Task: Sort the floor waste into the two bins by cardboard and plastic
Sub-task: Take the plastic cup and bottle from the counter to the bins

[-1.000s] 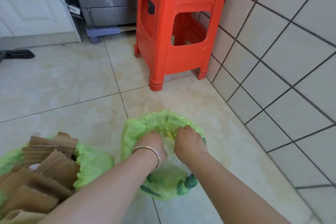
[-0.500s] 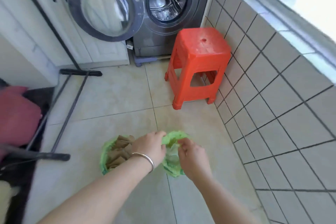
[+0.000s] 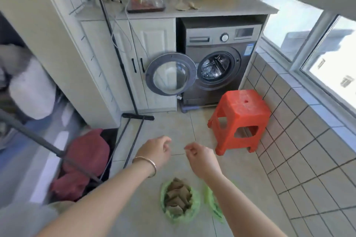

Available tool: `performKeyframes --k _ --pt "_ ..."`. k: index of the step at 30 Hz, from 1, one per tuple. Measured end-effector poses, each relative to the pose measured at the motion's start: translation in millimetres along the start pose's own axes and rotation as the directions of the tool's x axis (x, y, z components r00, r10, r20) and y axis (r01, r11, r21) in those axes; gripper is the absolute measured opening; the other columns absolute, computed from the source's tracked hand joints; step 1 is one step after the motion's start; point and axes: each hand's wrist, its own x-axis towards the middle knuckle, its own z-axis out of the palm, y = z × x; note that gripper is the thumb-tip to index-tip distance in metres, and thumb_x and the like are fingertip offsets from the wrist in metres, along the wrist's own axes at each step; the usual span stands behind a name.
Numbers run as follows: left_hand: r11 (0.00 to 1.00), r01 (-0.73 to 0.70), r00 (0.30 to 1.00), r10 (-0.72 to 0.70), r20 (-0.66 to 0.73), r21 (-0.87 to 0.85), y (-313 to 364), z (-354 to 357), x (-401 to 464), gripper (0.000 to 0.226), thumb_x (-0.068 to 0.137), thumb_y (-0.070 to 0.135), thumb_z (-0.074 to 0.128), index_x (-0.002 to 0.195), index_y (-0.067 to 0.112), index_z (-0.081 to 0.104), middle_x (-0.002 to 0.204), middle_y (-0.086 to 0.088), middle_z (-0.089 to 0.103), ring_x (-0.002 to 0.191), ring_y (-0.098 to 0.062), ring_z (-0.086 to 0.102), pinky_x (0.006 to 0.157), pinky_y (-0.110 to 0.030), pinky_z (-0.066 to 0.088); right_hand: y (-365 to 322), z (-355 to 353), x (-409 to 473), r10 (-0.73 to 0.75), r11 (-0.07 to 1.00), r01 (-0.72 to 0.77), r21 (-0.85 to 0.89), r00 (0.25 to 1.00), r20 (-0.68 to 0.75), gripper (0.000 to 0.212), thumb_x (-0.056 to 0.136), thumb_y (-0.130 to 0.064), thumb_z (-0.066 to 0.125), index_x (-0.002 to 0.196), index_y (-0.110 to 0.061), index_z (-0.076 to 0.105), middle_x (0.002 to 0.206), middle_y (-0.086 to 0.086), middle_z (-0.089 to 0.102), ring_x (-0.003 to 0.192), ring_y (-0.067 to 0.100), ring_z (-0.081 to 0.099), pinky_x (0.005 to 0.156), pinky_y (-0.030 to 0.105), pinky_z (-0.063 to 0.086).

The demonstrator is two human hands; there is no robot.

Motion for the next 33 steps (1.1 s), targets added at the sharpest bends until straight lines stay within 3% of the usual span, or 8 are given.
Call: performKeyframes --k 5,10,18,23,27,33 --pt "0.998 0.034 0.998 -0.037 -0.045 -0.054 -16 -40 33 0.029 0.09 0.019 0.047 0.114 0.024 0.061 0.109 0.002 0.068 0.099 -0.019 0.064 0.086 -0.03 0.051 -32 -3 26 -0.054 0.996 0.056 -0.062 0.998 0.042 0.023 0.09 -0.024 0.048 0.105 -0.028 0.066 0.105 -0.003 0.07 0.099 0.02 0.063 0.084 0.029 0.05" --pt "0.993 0.046 0.996 -0.054 -0.071 -0.11 -24 -63 59 0.029 0.089 0.019 0.047 0.113 0.023 0.062 0.114 0.001 0.068 0.104 -0.019 0.063 0.093 -0.032 0.05 -55 -3 72 -0.079 0.995 0.081 -0.058 0.996 0.049 0.023 0.09 -0.022 0.049 0.102 -0.026 0.067 0.101 -0.002 0.071 0.095 0.02 0.064 0.076 0.027 0.049" --pt "0.986 0.088 0.978 -0.112 -0.177 -0.139 -69 -125 113 0.03 0.091 0.019 0.044 0.116 0.022 0.06 0.117 0.003 0.065 0.107 -0.019 0.061 0.088 -0.028 0.048 -140 40 159 -0.145 0.978 0.161 -0.136 0.983 0.116 0.027 0.09 -0.023 0.043 0.106 -0.028 0.063 0.109 -0.002 0.068 0.096 0.023 0.061 0.071 0.026 0.045" --pt "0.992 0.069 0.988 -0.083 -0.127 -0.109 -108 -162 166 0.038 0.089 0.021 0.05 0.127 0.023 0.052 0.126 0.002 0.058 0.111 -0.018 0.058 0.092 -0.029 0.046 -194 70 219 -0.272 0.936 0.293 -0.195 0.954 0.126 0.036 0.091 -0.026 0.049 0.127 -0.025 0.047 0.124 -0.001 0.055 0.113 0.022 0.053 0.086 0.035 0.049" --pt "0.995 0.06 0.991 -0.069 -0.114 -0.082 -141 -196 212 0.042 0.09 0.024 0.053 0.131 0.024 0.046 0.126 0.001 0.056 0.109 -0.019 0.058 0.095 -0.035 0.047 -231 92 259 -0.225 0.958 0.235 -0.163 0.971 0.08 0.049 0.091 -0.028 0.052 0.138 -0.024 0.035 0.137 0.002 0.045 0.123 0.023 0.046 0.092 0.037 0.046" --pt "0.994 0.041 0.991 -0.053 -0.119 -0.099 -154 -240 291 0.042 0.091 0.028 0.049 0.132 0.024 0.044 0.127 0.001 0.054 0.112 -0.021 0.056 0.097 -0.037 0.046 -270 99 325 -0.144 0.988 0.145 -0.052 0.989 0.017 0.05 0.094 -0.031 0.048 0.14 -0.025 0.032 0.139 0.002 0.042 0.118 0.022 0.051 0.089 0.035 0.045"
